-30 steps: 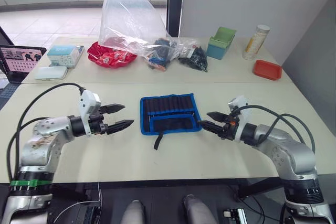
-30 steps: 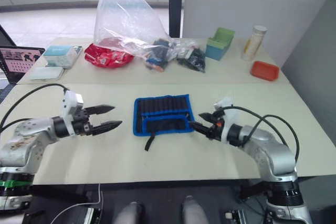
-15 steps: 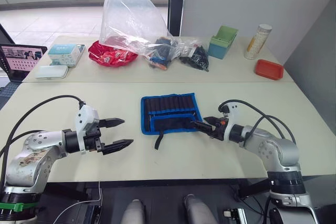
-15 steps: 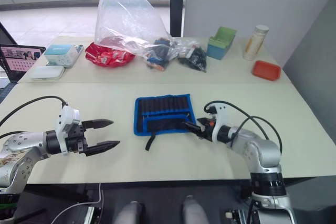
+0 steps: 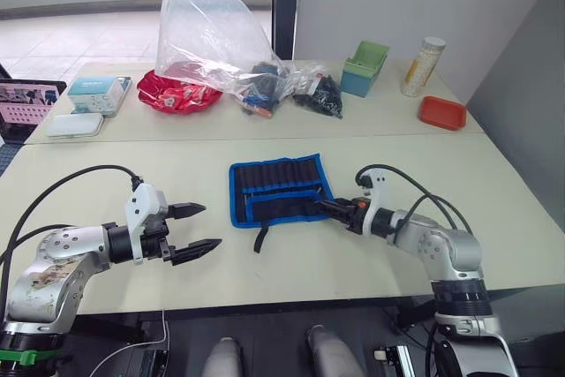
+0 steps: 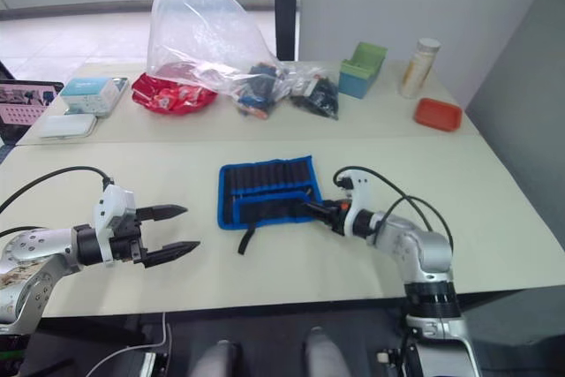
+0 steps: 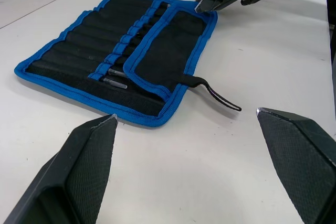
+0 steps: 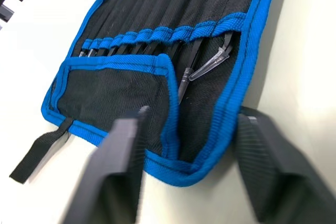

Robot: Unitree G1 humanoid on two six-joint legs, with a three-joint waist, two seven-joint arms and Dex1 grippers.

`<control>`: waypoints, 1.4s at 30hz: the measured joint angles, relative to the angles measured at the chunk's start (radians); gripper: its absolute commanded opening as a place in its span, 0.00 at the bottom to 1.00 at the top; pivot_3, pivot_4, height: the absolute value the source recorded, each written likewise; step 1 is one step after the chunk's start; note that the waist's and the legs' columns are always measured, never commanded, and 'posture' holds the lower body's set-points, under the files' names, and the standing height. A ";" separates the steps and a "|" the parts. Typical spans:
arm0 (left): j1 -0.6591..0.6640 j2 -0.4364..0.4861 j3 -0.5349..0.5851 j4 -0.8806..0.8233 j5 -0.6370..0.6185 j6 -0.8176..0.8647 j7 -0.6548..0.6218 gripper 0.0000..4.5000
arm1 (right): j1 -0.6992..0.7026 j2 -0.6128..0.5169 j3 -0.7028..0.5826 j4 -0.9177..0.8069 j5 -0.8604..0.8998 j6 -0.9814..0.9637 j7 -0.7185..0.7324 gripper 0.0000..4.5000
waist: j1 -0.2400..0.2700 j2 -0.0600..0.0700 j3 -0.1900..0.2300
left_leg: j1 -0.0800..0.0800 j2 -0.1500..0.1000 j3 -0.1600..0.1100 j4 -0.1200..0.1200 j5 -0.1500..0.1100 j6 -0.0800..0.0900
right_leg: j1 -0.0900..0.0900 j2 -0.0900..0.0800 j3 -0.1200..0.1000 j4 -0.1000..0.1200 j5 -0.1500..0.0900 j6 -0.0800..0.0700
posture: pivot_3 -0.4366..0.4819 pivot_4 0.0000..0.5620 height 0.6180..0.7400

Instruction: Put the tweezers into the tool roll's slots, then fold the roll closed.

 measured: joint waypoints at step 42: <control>-0.015 0.029 -0.030 0.038 0.030 -0.025 -0.008 1.00 | -0.197 0.110 0.346 0.161 -0.178 -0.130 0.099 0.01 | -0.009 -0.001 0.003 | -0.001 0.000 0.000 -0.001 0.000 0.000 | -0.002 0.000 0.000 0.001 0.001 0.002 | 0.48 0.27 0.95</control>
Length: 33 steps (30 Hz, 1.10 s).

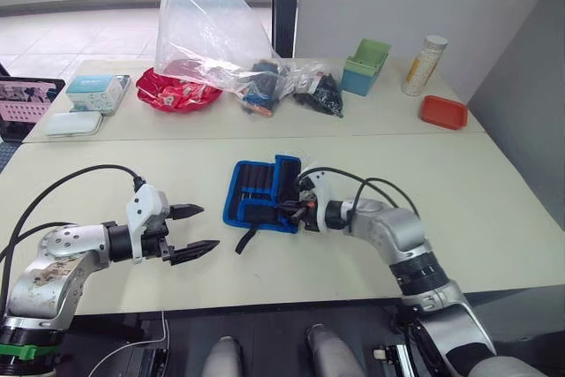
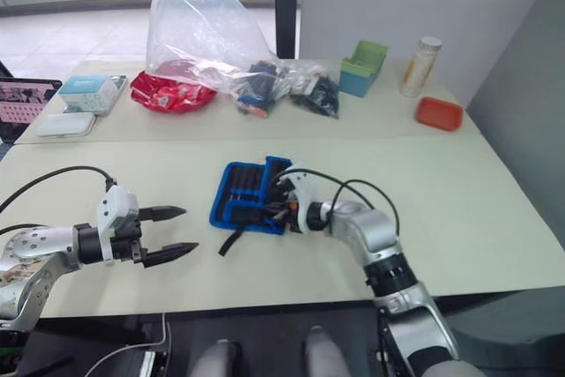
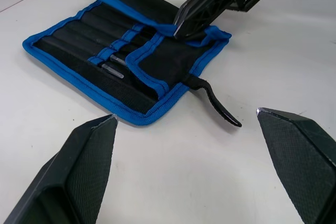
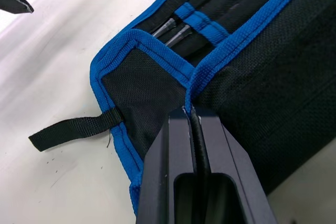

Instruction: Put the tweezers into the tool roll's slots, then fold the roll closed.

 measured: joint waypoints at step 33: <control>-0.085 -0.003 -0.038 0.151 0.092 -0.069 -0.007 1.00 | 0.038 -0.089 -0.001 0.089 -0.213 -0.544 0.234 0.05 | -0.014 -0.001 0.001 | 0.000 0.000 0.000 -0.002 0.000 0.000 | 0.000 0.000 0.000 0.000 0.000 0.000 | 0.48 0.27 0.95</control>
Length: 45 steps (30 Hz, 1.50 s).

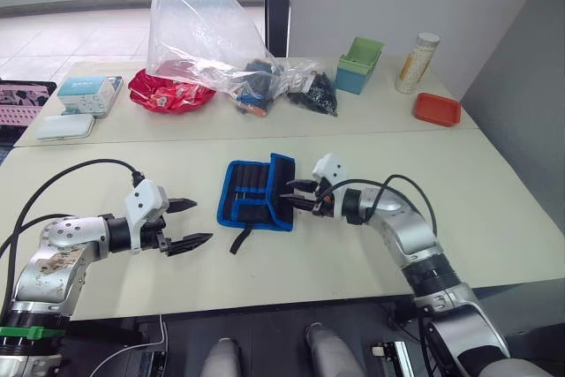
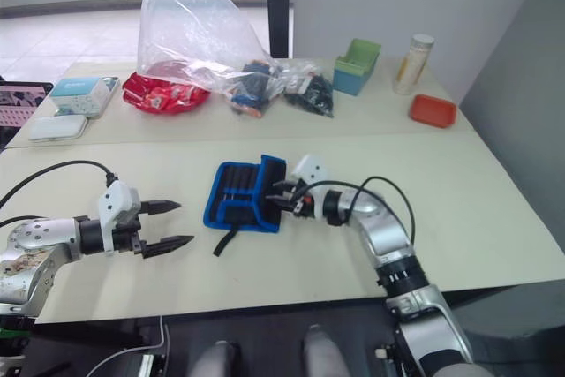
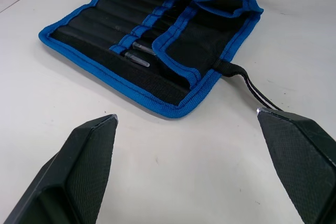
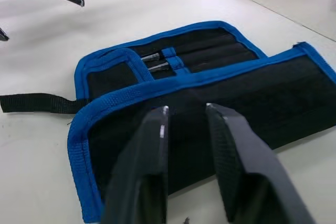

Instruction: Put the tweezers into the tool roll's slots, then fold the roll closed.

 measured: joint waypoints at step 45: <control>-0.189 -0.381 0.135 0.112 -0.360 0.682 0.384 0.00 | 0.001 0.002 0.079 0.001 -0.161 0.059 -0.063 0.00 | 0.024 -0.003 -0.002 | 0.008 -0.001 -0.001 0.004 0.000 0.000 | 0.009 0.000 0.000 0.001 0.001 0.001 | 0.48 0.27 0.95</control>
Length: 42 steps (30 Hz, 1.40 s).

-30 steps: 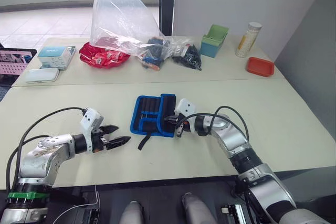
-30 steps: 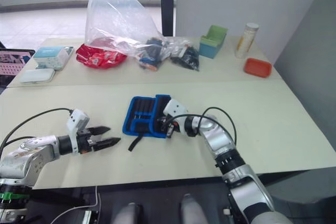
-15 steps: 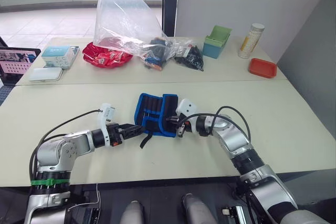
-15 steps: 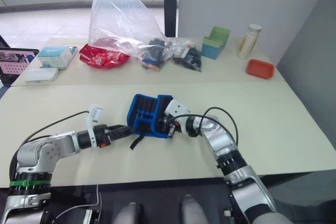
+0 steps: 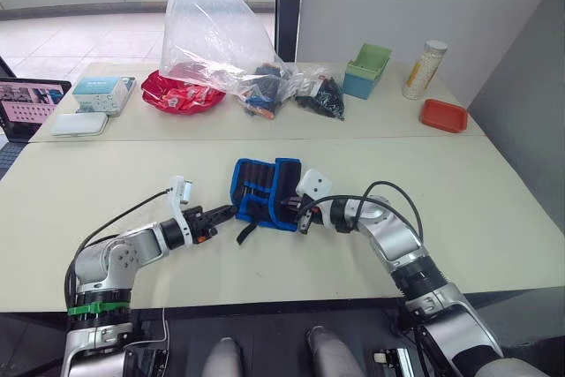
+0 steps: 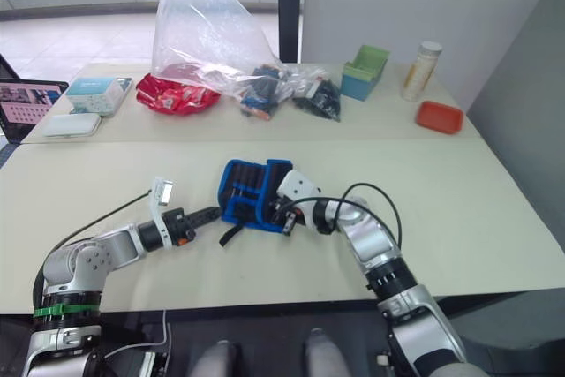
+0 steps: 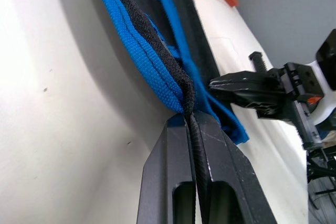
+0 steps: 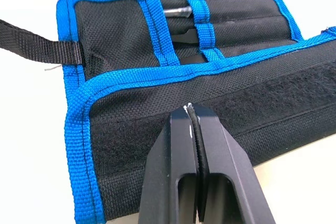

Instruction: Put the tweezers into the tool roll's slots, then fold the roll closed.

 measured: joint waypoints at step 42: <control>-0.076 0.192 -0.051 0.203 0.085 -0.110 -0.128 0.64 | 0.040 0.022 0.016 -0.086 0.018 0.107 0.025 0.00 | -0.028 -0.001 0.000 | 0.000 0.001 0.000 -0.003 0.000 0.000 | -0.003 0.001 0.000 0.000 -0.001 -0.001 | 0.48 0.27 0.95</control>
